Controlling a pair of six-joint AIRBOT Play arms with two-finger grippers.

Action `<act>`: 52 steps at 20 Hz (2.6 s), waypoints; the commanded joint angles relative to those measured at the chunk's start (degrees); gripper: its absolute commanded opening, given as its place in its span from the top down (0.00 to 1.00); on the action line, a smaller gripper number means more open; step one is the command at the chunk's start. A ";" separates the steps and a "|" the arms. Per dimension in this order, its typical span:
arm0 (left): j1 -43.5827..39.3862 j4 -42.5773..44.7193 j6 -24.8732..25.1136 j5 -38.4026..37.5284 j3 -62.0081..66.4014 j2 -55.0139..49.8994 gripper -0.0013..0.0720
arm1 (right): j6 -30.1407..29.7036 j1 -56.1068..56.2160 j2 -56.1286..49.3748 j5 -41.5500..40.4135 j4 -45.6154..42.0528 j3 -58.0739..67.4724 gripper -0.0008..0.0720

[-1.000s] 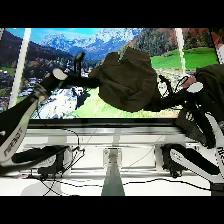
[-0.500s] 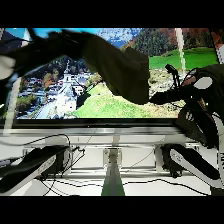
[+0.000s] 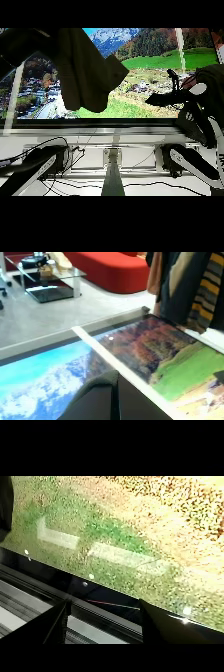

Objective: Fold the clothes and pants, and hang the long-sleeved shirts on hangers.

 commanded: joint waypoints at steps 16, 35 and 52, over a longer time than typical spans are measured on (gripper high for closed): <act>22.21 7.56 -10.75 -1.66 -4.33 -6.88 0.97 | 13.70 33.77 -17.81 -16.22 15.74 5.53 0.33; 22.69 7.52 -10.75 -1.92 -10.38 -6.78 0.96 | 33.55 42.07 -37.70 -19.69 15.19 25.73 0.46; 22.86 7.52 -10.78 -1.97 -10.38 -6.01 0.96 | 26.32 40.02 -35.89 -16.96 3.85 39.17 0.97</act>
